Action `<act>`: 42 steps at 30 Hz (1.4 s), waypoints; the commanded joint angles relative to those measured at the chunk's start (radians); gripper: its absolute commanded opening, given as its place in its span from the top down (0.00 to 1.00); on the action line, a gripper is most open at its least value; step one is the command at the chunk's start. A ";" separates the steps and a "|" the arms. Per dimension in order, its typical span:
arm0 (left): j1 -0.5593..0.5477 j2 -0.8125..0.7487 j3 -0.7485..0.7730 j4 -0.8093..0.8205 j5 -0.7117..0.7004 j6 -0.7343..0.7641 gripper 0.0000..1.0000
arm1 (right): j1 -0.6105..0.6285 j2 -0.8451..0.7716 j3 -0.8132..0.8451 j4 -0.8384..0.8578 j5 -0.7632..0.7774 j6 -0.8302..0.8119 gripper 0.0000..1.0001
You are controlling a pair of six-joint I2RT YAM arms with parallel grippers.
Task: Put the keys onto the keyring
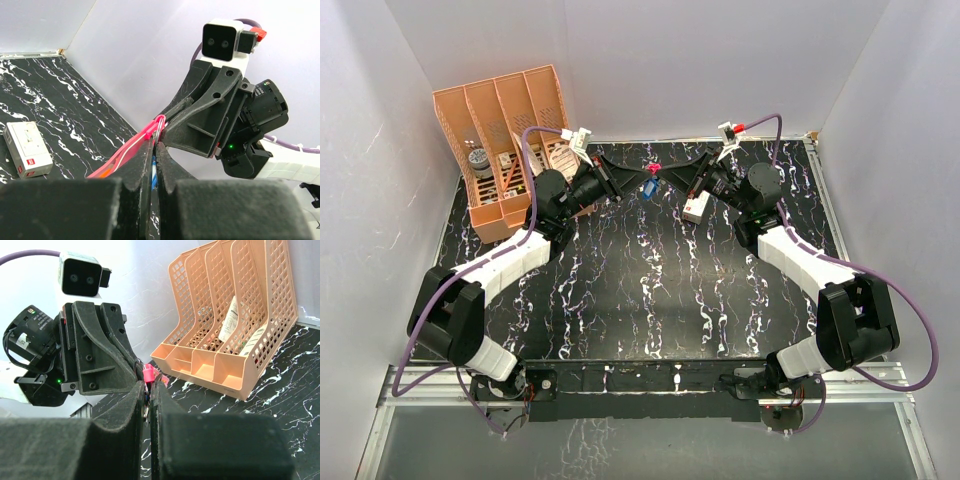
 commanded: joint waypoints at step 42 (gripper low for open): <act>-0.017 0.215 0.781 -1.369 0.173 0.619 1.00 | 0.029 -0.318 -0.211 -0.348 0.246 -0.513 0.02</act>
